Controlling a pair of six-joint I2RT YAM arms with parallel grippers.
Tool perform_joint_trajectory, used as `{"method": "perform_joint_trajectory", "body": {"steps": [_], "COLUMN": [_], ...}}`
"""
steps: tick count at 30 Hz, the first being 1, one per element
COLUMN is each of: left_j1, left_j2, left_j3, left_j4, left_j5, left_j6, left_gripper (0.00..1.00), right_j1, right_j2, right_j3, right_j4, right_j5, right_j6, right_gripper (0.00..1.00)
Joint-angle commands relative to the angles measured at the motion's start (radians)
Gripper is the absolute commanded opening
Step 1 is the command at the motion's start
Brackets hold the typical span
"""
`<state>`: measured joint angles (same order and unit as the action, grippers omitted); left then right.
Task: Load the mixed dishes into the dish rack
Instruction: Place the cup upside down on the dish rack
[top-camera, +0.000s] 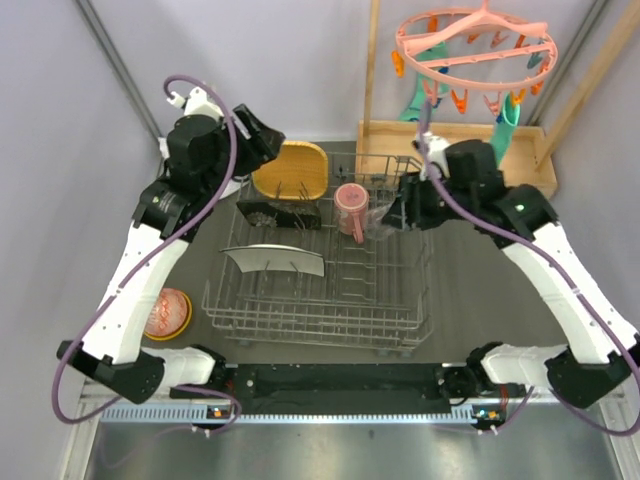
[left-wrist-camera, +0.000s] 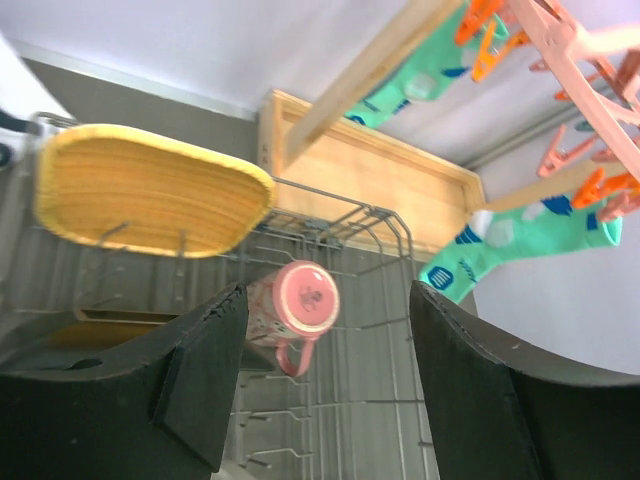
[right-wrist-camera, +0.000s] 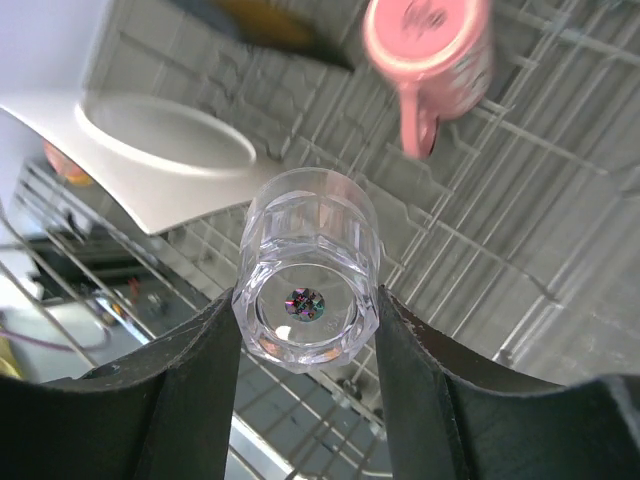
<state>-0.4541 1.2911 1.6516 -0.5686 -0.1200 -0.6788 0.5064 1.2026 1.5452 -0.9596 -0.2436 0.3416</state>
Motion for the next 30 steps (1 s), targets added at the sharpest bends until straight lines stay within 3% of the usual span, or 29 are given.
{"method": "perform_joint_trajectory", "body": {"steps": [1, 11, 30], "left_j1": [0.066, 0.123, 0.137], "left_j2": [-0.041, -0.052, -0.09], "left_j3": [0.03, 0.017, -0.044], "left_j4": [-0.056, -0.047, -0.001], "left_j5": [0.058, 0.115, 0.183], "left_j6": [0.036, 0.022, 0.025], "left_gripper": [0.71, 0.73, 0.75], "right_j1": [0.121, 0.319, 0.353], "right_j2": [0.052, 0.187, 0.451], "right_j3": [0.029, -0.005, 0.067], "right_j4": [-0.004, 0.045, 0.17], "right_j5": [0.11, 0.317, 0.402], "right_j6": [-0.062, -0.095, -0.13], "right_gripper": [0.0, 0.0, 0.0]}}
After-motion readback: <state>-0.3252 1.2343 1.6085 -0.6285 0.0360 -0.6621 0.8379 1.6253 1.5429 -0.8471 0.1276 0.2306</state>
